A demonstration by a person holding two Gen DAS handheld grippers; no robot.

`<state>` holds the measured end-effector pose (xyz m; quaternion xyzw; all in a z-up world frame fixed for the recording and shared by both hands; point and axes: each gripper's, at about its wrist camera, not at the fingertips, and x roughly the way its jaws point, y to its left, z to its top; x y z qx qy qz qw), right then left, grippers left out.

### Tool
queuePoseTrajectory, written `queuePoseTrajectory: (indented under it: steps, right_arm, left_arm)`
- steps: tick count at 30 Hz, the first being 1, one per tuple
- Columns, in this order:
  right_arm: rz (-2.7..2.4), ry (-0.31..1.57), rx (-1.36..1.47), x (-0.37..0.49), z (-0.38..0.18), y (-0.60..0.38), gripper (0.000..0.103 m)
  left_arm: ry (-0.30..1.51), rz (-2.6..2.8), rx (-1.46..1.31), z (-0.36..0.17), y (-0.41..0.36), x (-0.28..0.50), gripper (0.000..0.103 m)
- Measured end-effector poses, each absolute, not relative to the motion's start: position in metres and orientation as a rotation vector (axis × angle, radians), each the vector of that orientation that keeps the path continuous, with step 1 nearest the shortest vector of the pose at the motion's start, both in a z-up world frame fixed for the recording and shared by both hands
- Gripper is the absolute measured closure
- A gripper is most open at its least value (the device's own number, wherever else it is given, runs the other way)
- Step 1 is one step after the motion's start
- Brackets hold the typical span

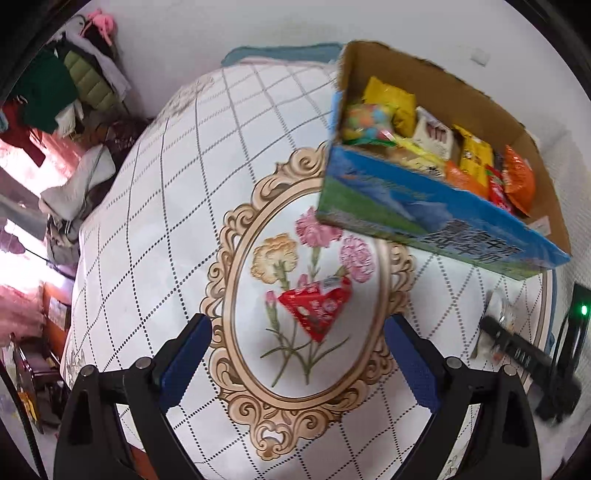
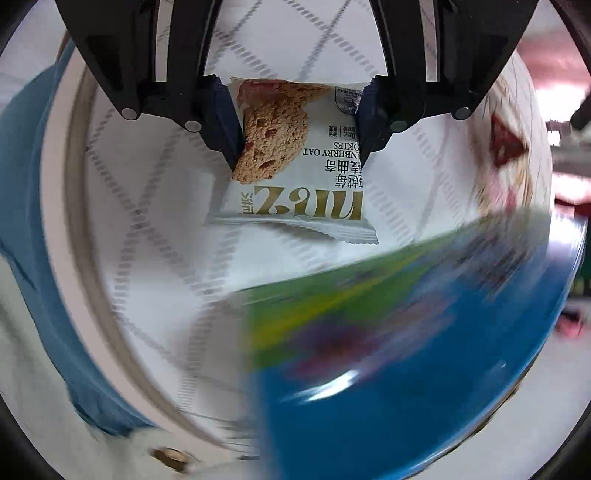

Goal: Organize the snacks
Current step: 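Grasp the red triangular packet with the left tool while the right tool grasps the cranberry oat cookie packet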

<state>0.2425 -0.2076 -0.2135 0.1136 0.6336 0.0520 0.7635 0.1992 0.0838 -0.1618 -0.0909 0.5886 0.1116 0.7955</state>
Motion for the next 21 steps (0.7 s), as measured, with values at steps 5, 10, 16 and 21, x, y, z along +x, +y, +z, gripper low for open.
queuePoseTrajectory:
  steps: [5,10,16,21]
  right_arm:
    - [0.218,1.397,0.168,0.220,-0.217,-0.164,0.046]
    - [0.239,1.405,0.149,0.213,-0.222,-0.154,0.046]
    - [0.240,1.425,0.161,0.214,-0.223,-0.149,0.046]
    - [0.249,1.437,0.161,0.215,-0.223,-0.154,0.047]
  left_arm:
    - [1.339,0.175,-0.159,-0.190,0.092,0.213,0.007]
    - [1.396,0.069,-0.041,-0.222,0.076,0.232,0.010]
    - [1.496,-0.040,0.054,-0.263,0.050,0.247,0.056]
    - [1.526,-0.056,-0.024,-0.262,0.041,0.221,0.056]
